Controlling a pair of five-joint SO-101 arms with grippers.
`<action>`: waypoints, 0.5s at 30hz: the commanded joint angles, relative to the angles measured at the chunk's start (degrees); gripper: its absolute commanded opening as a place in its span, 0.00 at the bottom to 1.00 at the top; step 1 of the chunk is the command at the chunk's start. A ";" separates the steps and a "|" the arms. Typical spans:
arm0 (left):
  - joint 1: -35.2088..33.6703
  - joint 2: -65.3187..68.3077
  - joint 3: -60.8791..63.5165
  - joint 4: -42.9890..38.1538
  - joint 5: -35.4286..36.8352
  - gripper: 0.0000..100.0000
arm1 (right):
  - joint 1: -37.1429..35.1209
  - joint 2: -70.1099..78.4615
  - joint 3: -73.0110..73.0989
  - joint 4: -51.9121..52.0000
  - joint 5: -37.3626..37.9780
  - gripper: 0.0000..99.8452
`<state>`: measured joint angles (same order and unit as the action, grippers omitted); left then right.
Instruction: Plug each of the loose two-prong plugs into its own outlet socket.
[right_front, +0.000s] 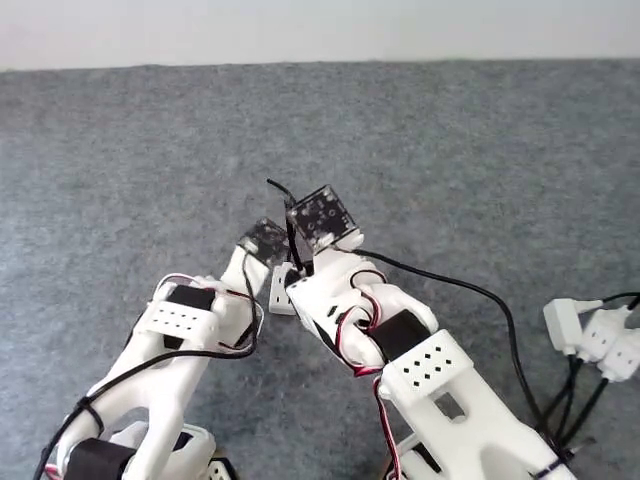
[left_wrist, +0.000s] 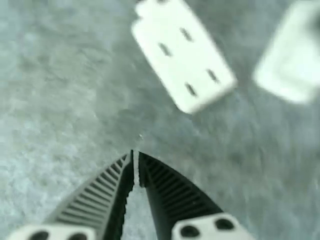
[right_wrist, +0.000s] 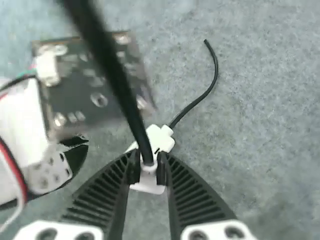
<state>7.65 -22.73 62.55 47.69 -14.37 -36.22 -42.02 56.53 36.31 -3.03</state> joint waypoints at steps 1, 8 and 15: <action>-4.84 -4.13 0.22 -5.98 10.29 0.01 | 1.19 2.33 -1.76 -4.70 -4.22 0.01; -13.01 -16.62 11.21 -24.62 19.69 0.01 | 1.27 14.11 -6.86 -8.40 -6.86 0.01; -15.74 -31.65 25.63 -39.47 25.85 0.01 | 1.27 17.19 -8.79 -12.44 -6.95 0.01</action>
<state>-7.21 -48.40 86.11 12.62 10.24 -35.43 -25.23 51.52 26.20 -9.19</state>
